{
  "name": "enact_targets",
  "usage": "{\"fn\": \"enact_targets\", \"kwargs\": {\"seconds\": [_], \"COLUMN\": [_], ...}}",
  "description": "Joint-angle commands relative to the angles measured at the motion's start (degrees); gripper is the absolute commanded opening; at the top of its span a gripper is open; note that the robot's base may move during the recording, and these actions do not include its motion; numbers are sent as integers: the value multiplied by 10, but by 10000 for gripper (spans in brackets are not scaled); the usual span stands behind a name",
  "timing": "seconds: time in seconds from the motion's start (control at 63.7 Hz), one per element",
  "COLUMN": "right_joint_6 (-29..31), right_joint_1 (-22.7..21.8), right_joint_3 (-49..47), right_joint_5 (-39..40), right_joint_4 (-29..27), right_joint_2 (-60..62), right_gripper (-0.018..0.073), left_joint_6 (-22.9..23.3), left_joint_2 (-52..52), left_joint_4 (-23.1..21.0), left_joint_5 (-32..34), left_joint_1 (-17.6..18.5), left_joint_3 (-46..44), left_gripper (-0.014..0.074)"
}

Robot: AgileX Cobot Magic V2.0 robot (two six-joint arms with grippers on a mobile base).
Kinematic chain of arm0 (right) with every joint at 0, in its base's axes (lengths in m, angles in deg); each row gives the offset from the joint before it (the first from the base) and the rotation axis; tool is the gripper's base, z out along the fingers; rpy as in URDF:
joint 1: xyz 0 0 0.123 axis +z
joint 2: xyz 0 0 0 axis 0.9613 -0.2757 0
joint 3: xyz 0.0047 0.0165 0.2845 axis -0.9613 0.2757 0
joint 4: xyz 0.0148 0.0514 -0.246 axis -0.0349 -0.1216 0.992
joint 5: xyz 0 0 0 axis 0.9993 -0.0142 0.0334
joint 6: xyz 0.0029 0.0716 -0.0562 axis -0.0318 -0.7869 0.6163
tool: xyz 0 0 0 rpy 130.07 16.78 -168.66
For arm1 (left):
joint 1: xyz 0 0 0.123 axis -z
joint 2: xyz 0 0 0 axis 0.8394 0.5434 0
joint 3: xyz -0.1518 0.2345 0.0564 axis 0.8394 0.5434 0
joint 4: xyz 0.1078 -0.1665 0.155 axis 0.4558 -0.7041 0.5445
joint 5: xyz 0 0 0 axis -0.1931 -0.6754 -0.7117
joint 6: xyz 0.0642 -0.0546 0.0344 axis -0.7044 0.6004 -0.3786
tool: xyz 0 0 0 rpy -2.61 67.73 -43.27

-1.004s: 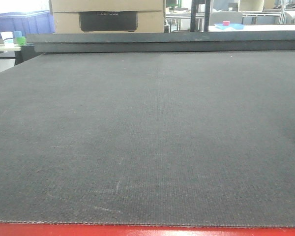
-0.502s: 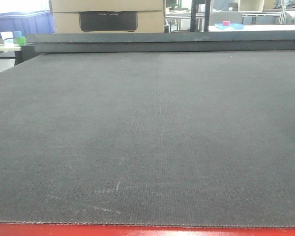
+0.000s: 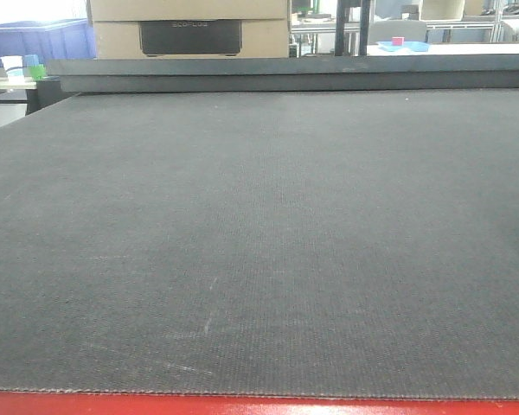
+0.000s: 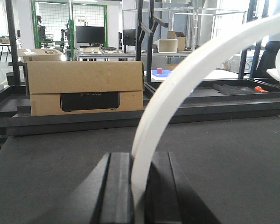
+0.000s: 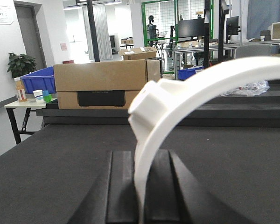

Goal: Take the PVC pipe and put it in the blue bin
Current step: 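Turn the base away from the table holding both pieces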

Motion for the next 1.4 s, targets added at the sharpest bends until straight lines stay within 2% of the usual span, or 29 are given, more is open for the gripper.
{"fn": "enact_targets", "kwargs": {"seconds": [0.0, 1.381], "right_joint_6": [3, 3], "right_joint_1": [0, 0], "right_joint_3": [1, 1], "right_joint_5": [14, 14], "right_joint_4": [3, 3], "right_joint_2": [4, 4], "right_gripper": [-168, -168], "left_joint_6": [1, 1], "left_joint_2": [-4, -4], "left_joint_4": [-4, -4], "left_joint_5": [10, 10], "left_joint_1": [3, 3], "left_joint_3": [-2, -2], "left_gripper": [-111, -111]}}
